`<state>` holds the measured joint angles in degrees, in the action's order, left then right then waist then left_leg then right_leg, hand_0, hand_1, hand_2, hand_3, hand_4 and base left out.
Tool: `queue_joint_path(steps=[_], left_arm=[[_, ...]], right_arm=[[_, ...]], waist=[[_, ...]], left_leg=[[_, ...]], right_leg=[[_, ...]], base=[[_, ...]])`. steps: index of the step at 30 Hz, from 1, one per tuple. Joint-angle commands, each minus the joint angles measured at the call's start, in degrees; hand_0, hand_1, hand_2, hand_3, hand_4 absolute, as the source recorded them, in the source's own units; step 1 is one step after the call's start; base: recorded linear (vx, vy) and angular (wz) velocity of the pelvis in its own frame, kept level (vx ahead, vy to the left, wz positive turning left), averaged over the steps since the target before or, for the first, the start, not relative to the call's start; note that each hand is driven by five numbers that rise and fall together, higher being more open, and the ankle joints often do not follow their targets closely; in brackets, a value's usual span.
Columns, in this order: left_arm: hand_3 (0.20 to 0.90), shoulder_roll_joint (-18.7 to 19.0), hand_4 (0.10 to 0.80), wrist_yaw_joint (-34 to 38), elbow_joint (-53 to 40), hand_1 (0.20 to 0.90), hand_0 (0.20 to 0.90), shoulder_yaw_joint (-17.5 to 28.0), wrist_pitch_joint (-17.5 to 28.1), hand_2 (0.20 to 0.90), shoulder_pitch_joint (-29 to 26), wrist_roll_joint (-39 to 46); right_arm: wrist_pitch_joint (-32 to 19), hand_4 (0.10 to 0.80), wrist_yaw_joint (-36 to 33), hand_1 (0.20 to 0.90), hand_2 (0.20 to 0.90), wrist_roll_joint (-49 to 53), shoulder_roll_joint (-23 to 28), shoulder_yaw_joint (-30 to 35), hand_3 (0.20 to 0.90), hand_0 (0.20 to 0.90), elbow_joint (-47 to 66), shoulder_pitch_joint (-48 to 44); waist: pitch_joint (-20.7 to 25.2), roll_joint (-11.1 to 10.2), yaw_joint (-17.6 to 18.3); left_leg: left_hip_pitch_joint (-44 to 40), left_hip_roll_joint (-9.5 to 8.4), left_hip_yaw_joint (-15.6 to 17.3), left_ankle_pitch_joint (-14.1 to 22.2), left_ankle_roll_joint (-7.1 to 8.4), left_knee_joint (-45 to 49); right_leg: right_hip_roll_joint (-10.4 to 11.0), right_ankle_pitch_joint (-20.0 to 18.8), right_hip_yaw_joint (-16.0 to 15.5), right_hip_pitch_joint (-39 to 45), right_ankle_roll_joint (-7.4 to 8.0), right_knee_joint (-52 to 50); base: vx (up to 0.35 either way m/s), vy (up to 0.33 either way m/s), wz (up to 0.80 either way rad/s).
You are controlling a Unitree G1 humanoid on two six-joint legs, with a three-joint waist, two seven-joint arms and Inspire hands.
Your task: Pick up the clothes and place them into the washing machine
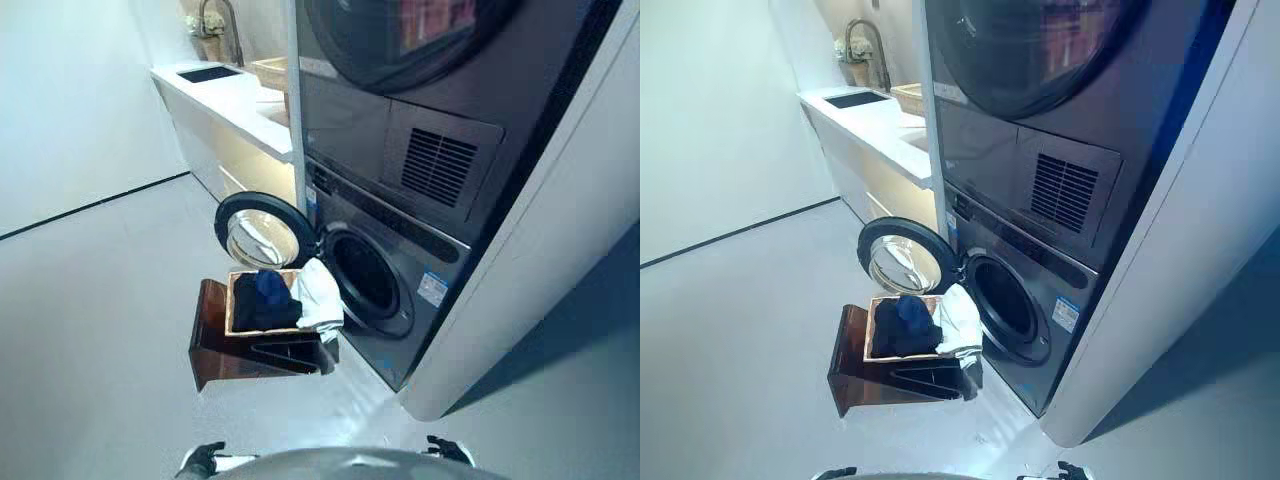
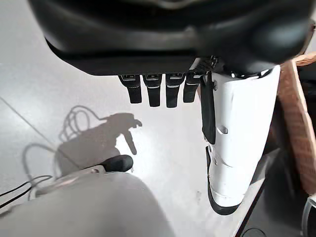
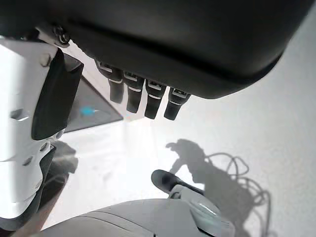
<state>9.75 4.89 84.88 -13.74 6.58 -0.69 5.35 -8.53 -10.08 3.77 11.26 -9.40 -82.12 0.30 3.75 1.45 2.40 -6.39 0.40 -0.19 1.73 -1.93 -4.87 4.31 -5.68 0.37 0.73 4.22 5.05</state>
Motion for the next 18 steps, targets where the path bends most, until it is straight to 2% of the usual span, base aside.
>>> queue_joint_path(steps=[1,18], left_arm=[[0.9,-1.58,0.8,0.32,3.86,0.9,0.9,2.27,0.94,0.9,-3.86,-0.33],[0.9,-2.06,0.8,0.01,3.2,0.9,0.9,1.35,1.24,0.9,-3.82,-0.34]], right_arm=[[-0.73,0.8,-1.41,0.9,0.9,0.13,1.14,1.74,0.9,0.9,-3.33,-5.33],[-0.57,0.8,-1.41,0.9,0.9,-0.47,1.35,1.63,0.9,0.9,-3.15,-4.96]], waist=[[-1.54,-2.18,-0.02],[-1.65,-1.73,0.51]], left_leg=[[-0.45,-2.94,-1.54,3.51,1.27,-0.13],[-0.16,-2.86,-1.29,3.58,1.39,-0.13]], right_leg=[[-1.4,4.85,0.94,3.3,0.03,-0.05],[-1.38,4.89,0.53,3.06,-0.13,-0.05]], base=[[0.0,0.0,0.0],[0.0,0.0,0.0]])
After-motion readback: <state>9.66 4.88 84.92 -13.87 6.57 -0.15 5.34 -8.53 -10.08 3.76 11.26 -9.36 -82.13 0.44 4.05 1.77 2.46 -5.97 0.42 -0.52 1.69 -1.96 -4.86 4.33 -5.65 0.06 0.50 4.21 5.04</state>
